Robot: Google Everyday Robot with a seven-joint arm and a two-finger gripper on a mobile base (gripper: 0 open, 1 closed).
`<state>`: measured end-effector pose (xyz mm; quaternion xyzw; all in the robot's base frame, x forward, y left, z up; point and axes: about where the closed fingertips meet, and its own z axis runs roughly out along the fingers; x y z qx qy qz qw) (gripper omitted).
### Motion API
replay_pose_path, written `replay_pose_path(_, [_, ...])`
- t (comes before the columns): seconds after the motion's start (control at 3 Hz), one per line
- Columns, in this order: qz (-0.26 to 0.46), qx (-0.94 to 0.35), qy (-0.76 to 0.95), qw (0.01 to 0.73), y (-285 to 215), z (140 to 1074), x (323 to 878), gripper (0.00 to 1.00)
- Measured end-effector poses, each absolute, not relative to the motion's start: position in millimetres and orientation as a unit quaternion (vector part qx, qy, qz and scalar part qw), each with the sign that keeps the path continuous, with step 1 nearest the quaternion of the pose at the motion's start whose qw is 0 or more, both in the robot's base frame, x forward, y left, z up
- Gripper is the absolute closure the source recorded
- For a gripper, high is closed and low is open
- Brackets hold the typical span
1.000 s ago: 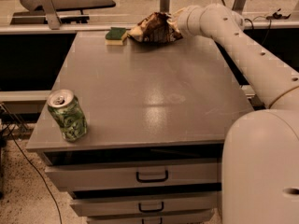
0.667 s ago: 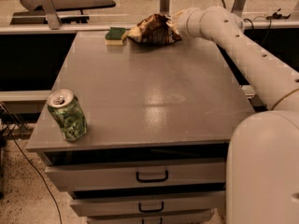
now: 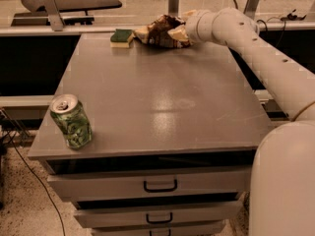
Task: Move brown chip bag near sponge
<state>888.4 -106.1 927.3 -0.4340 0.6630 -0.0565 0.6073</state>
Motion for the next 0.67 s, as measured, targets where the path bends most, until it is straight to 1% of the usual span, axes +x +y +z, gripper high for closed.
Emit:
replay_pose_path(0.33, [-0.048, -0.439, 0.66, 0.608, -105, 934, 873, 0.0])
replay_pose_path(0.67, [-0.042, -0.444, 0.654, 0.612, -112, 947, 853, 0.0])
